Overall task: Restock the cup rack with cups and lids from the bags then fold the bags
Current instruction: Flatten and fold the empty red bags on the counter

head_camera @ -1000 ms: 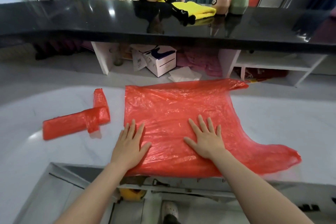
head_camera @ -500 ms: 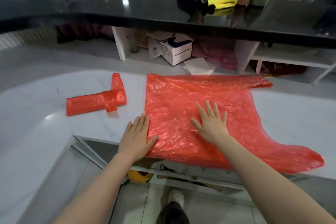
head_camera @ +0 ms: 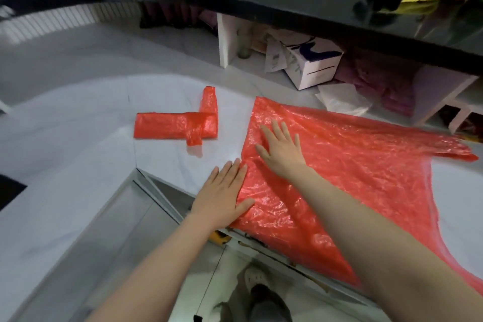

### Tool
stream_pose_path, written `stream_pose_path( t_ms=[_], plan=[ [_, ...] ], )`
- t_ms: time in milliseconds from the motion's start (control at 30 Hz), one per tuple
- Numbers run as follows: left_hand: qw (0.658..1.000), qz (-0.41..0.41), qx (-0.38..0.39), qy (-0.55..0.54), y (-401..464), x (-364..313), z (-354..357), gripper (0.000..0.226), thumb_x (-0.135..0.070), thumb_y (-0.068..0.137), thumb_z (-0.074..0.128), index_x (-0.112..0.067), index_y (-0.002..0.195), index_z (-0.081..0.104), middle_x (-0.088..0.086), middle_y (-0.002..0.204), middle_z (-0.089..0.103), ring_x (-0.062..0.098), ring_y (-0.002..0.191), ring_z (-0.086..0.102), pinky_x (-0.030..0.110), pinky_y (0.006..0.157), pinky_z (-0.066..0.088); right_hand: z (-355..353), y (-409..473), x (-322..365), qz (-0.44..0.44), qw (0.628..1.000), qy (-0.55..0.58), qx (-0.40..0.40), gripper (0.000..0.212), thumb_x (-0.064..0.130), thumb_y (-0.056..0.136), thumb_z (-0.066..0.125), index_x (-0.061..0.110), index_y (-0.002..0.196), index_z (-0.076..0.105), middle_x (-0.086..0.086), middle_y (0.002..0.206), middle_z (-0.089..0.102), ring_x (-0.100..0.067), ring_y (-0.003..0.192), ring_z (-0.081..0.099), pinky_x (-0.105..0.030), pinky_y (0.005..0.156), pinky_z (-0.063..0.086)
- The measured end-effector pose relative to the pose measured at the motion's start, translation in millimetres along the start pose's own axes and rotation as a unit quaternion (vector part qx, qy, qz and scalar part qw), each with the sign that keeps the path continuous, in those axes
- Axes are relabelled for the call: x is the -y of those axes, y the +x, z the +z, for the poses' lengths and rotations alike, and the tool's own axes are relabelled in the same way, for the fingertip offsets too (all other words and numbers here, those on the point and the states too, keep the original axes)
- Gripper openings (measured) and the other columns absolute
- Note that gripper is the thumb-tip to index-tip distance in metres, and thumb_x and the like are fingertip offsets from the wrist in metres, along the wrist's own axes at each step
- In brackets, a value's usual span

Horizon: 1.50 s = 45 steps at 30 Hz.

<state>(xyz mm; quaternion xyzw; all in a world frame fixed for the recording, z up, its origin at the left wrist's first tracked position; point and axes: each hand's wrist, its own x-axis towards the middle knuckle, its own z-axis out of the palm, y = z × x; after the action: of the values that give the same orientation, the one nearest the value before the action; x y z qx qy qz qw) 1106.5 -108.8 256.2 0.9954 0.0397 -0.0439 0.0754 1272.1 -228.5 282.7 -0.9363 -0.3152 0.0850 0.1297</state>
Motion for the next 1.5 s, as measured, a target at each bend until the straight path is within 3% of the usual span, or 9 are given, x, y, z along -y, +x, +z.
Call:
stream_pose_path(
  t_ms=[200, 500, 633, 800, 900, 967, 1133, 1300, 1500],
  plan=[
    [1.0, -0.014, -0.007, -0.001, -0.3, -0.7, 3.1, 0.084, -0.077, 0.081, -0.004, -0.026, 0.146, -0.022, -0.004, 0.156, -0.02, 0.01, 0.141, -0.022, 0.031, 0.11, -0.024, 4.5, 44.5, -6.1, -0.062, 0.997, -0.029, 0.025, 0.064, 0.057, 0.097, 0.027, 0.033, 0.153, 0.006, 0.002, 0.162, -0.005, -0.022, 0.148, -0.011, -0.054, 0.115, -0.006],
    [0.999, -0.039, 0.005, -0.008, -2.9, -5.6, 1.0, 0.071, -0.074, 0.082, -0.003, -0.04, 0.14, -0.026, -0.007, 0.152, -0.026, 0.012, 0.137, -0.029, 0.032, 0.107, -0.029, 11.8, 59.9, -30.0, -0.029, 0.996, -0.079, 0.03, 0.075, 0.07, 0.087, 0.019, 0.037, 0.152, 0.003, 0.002, 0.162, -0.006, -0.026, 0.148, -0.009, -0.056, 0.115, -0.004],
    [0.999, -0.041, 0.028, -0.015, -3.8, -8.4, -4.0, 0.068, -0.074, 0.083, 0.003, -0.047, 0.139, -0.023, -0.006, 0.15, -0.028, 0.014, 0.138, -0.028, 0.041, 0.112, -0.021, 9.3, 66.1, -27.6, -0.008, 0.996, -0.075, 0.039, 0.079, 0.067, 0.087, 0.022, 0.03, 0.154, 0.001, -0.001, 0.162, -0.009, -0.026, 0.148, -0.01, -0.055, 0.116, -0.005],
    [0.996, -0.062, 0.052, -0.035, 2.6, -17.0, -14.2, 0.068, -0.066, 0.091, 0.029, -0.045, 0.149, 0.0, -0.001, 0.159, -0.013, 0.024, 0.147, -0.012, 0.049, 0.114, -0.011, 1.6, 68.2, -23.8, -0.003, 0.997, -0.055, 0.063, 0.082, 0.054, 0.088, 0.038, 0.022, 0.154, 0.002, -0.002, 0.162, -0.01, -0.028, 0.147, -0.012, -0.057, 0.115, -0.006],
    [0.996, -0.07, 0.041, -0.041, 6.5, -22.9, -19.5, 0.062, -0.052, 0.095, 0.038, -0.039, 0.15, 0.013, 0.001, 0.161, -0.002, 0.024, 0.148, 0.0, 0.046, 0.117, -0.002, -2.7, 65.7, -18.8, -0.033, 0.997, -0.064, 0.019, 0.08, 0.048, 0.089, 0.041, 0.016, 0.154, 0.005, -0.002, 0.162, -0.007, -0.028, 0.147, -0.013, -0.057, 0.114, -0.005],
    [0.997, -0.06, 0.025, -0.03, 7.2, -26.5, -19.0, 0.061, -0.046, 0.097, 0.037, -0.032, 0.152, 0.014, 0.001, 0.161, 0.001, 0.021, 0.147, 0.003, 0.04, 0.117, -0.002, -0.4, 61.3, -16.1, -0.062, 0.996, -0.068, -0.01, 0.077, 0.049, 0.092, 0.038, 0.015, 0.154, 0.008, -0.002, 0.162, -0.002, -0.026, 0.148, -0.009, -0.056, 0.115, -0.004],
    [0.999, -0.02, 0.024, 0.015, 5.6, -29.9, -12.1, 0.061, -0.041, 0.101, 0.023, -0.018, 0.153, 0.001, 0.0, 0.16, -0.011, 0.018, 0.148, -0.001, 0.033, 0.115, -0.011, 14.5, 54.5, -18.9, -0.052, 0.997, -0.063, 0.018, 0.074, 0.057, 0.094, 0.025, 0.019, 0.154, 0.006, 0.001, 0.162, -0.001, -0.022, 0.148, -0.007, -0.054, 0.117, -0.004],
    [0.998, -0.014, 0.049, 0.026, 2.6, -23.6, -9.8, 0.066, -0.055, 0.092, -0.001, -0.022, 0.145, -0.021, -0.003, 0.151, -0.026, 0.015, 0.147, -0.01, 0.03, 0.112, -0.018, 15.2, 62.7, -20.7, -0.044, 0.996, -0.072, 0.026, 0.078, 0.067, 0.091, 0.019, 0.026, 0.154, -0.001, 0.002, 0.162, -0.009, -0.023, 0.148, -0.012, -0.053, 0.117, -0.008],
    [0.996, -0.049, 0.063, 0.05, 4.0, -15.7, -13.9, 0.068, -0.06, 0.095, 0.011, -0.027, 0.15, -0.013, -0.005, 0.153, -0.023, 0.02, 0.147, -0.013, 0.036, 0.113, -0.017, 14.2, 70.0, -20.2, -0.042, 0.997, -0.07, 0.012, 0.079, 0.069, 0.089, 0.018, 0.027, 0.154, 0.003, 0.002, 0.162, -0.005, -0.022, 0.148, -0.009, -0.052, 0.118, -0.005]
  ],
)
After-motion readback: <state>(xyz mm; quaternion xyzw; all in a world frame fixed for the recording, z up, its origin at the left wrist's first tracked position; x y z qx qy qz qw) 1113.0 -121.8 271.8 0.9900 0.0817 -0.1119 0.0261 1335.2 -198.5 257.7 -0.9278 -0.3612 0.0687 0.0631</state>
